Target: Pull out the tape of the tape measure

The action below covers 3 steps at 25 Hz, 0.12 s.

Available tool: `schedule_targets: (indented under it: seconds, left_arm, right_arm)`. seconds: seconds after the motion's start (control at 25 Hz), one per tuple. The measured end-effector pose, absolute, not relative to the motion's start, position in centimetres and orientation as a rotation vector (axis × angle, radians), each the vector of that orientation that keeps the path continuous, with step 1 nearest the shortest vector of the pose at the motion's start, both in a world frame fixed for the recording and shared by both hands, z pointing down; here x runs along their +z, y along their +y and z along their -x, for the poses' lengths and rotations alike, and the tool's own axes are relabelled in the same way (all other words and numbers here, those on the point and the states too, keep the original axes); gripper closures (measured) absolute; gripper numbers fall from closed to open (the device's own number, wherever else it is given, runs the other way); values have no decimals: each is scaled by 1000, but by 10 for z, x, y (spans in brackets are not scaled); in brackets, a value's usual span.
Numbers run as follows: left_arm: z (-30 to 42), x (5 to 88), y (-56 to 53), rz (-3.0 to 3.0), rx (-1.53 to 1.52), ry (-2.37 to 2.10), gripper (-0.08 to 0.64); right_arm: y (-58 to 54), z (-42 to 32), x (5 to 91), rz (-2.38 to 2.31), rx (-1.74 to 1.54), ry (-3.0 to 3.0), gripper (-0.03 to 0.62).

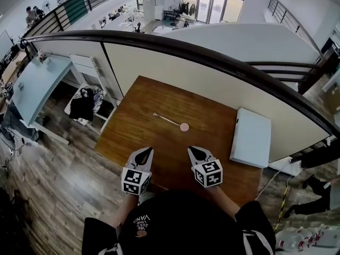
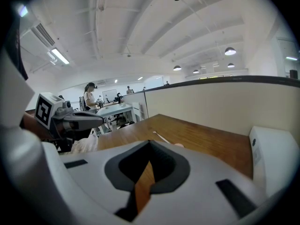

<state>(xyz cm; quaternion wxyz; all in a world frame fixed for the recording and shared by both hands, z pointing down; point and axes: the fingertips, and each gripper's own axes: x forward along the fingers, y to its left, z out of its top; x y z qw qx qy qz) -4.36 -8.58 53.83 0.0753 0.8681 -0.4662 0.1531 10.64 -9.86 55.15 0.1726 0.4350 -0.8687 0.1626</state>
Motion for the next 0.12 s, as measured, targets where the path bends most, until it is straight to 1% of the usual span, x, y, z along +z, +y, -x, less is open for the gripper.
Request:
schedule_targets:
  seconds: [0.12]
  left_arm:
    - [45, 538, -88, -2608, 464, -1394, 549]
  right_arm:
    - [-101, -106, 551, -1243, 460, -2461, 580]
